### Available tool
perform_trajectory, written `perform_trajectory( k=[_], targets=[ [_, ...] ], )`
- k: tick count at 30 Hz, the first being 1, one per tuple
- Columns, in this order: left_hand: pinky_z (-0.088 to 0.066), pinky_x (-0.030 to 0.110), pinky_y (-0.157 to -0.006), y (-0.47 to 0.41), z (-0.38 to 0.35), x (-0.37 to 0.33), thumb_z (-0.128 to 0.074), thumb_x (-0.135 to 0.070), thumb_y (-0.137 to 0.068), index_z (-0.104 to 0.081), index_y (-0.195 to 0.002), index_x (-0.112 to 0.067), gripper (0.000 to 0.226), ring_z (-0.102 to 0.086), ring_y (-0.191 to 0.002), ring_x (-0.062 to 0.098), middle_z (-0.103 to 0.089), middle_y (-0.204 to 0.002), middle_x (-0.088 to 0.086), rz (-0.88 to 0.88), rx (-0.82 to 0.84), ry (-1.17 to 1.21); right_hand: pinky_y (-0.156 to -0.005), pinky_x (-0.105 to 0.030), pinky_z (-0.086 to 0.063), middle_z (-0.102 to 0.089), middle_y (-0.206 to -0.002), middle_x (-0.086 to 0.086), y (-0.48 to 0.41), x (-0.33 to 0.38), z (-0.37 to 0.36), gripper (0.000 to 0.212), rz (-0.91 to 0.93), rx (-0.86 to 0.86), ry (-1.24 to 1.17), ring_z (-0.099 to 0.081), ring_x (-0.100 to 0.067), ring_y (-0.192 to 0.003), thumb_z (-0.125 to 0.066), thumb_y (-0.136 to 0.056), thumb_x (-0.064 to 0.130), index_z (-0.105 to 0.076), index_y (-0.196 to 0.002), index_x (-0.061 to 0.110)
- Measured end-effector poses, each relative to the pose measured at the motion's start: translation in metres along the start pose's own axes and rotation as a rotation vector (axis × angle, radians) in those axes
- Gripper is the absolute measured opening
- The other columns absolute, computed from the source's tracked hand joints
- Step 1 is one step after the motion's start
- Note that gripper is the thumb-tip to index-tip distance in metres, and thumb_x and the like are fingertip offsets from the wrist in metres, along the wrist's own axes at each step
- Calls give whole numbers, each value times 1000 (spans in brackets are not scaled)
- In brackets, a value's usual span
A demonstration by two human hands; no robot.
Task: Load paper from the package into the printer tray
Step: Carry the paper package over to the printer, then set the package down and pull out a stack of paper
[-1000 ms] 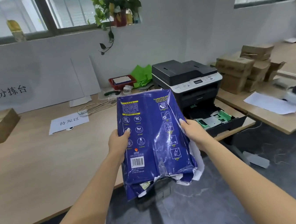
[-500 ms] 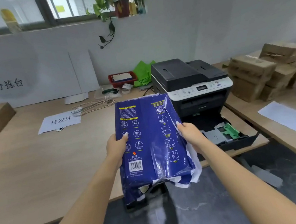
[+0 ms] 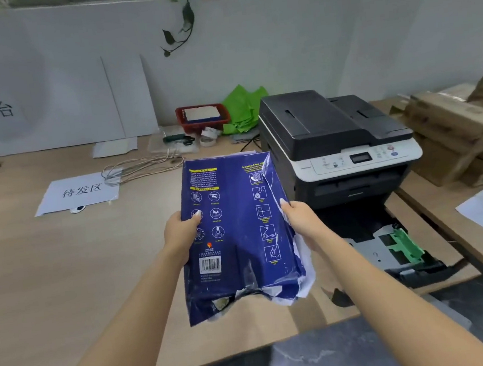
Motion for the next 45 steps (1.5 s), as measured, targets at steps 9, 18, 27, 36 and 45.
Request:
perform_trajectory(
  k=[9, 18, 27, 36, 45],
  targets=[
    [-58, 46, -78, -60, -18, 31, -61, -24, -88, -58, -107, -11, 23, -69, -82, 31, -70, -100, 12, 103, -129, -26, -65, -28, -51, -69, -95, -8, -106, -23, -19, 33, -63, 190, -24, -65, -18, -78, -37, -100, 32, -59, -104, 7],
    [-57, 41, -77, -125, -19, 80, -67, -28, -84, -63, -106, -18, 24, -70, -87, 31, -72, -104, 10, 239, -209, -25, -83, -41, -56, -71, -107, -14, -194, -56, -54, 39, -153, 294, 18, -69, -30, -96, -37, -99, 36, -59, -114, 7],
    [-58, 49, -84, -178, -13, 139, -73, -26, -78, -68, -98, -10, 26, -72, -86, 33, -74, -99, 15, 342, -322, -91, -85, -46, -53, -71, -99, -16, -249, -114, -86, 40, -190, 188, 205, -66, -36, -94, -40, -96, 36, -62, -99, 4],
    [-57, 46, -79, -191, 2, 159, -75, -46, -67, -66, -93, -17, 40, -70, -82, 26, -74, -90, 4, 258, -367, -365, -100, -41, -42, -48, -121, -10, -264, -142, -86, 39, -164, 41, 370, -50, -29, -114, -54, -90, 37, -55, -118, 10],
    [-47, 38, -71, -184, 20, 150, -78, -38, -69, -44, -95, -14, 49, -61, -79, 25, -57, -82, 0, 163, -348, -469, -77, -27, -41, -63, -96, 5, -160, -122, -133, 35, 214, 218, 865, -52, -18, -98, -64, -81, 48, -60, -97, 16]
  ],
)
Point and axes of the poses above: each hand's wrist, its own y-axis away from the middle knuckle, its own z-axis out of the back of the hand, x = y × z, the point moved 8 cm from there along -y, towards the middle knuckle
